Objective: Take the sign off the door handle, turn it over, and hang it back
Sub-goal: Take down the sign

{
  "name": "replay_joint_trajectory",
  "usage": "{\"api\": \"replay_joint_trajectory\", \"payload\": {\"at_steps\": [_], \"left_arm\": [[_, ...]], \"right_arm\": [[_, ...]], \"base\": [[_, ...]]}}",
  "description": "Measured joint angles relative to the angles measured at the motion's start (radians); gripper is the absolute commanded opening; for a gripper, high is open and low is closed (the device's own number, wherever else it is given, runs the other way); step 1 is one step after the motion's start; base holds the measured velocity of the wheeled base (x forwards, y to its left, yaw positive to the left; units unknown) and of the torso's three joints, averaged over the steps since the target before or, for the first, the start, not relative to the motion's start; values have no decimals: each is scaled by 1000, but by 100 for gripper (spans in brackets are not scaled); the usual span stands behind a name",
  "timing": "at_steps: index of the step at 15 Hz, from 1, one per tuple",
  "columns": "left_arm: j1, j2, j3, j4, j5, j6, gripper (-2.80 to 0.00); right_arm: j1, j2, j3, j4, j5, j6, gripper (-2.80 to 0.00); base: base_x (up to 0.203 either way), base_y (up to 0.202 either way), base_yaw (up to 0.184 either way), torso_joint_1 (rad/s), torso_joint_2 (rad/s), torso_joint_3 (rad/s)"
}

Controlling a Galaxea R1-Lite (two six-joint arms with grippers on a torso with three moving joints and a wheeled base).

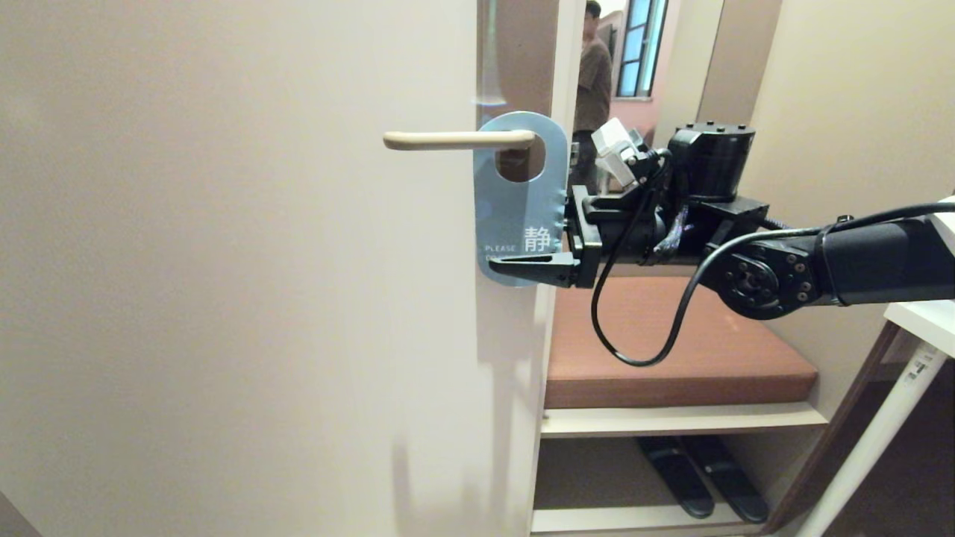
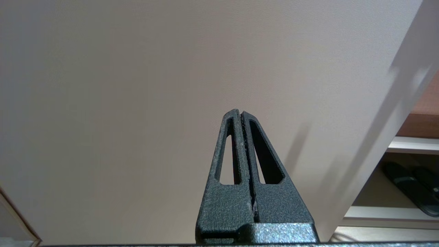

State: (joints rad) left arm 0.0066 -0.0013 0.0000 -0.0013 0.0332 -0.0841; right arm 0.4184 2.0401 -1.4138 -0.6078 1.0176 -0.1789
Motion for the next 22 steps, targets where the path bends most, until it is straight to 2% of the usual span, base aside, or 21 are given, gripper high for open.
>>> {"api": "replay_joint_trajectory", "payload": {"at_steps": [16, 20, 22], "left_arm": [[0, 0, 0, 0, 0, 0, -280], [0, 0, 0, 0, 0, 0, -280], [0, 0, 0, 0, 0, -1, -280]], "right_arm": [[17, 3, 4, -16, -3, -6, -280], [42, -1, 8, -34, -103, -16, -280], [58, -4, 23, -60, -122, -16, -280]], "base": [[0, 0, 0, 0, 0, 0], [0, 0, 0, 0, 0, 0], [0, 0, 0, 0, 0, 0]]}}
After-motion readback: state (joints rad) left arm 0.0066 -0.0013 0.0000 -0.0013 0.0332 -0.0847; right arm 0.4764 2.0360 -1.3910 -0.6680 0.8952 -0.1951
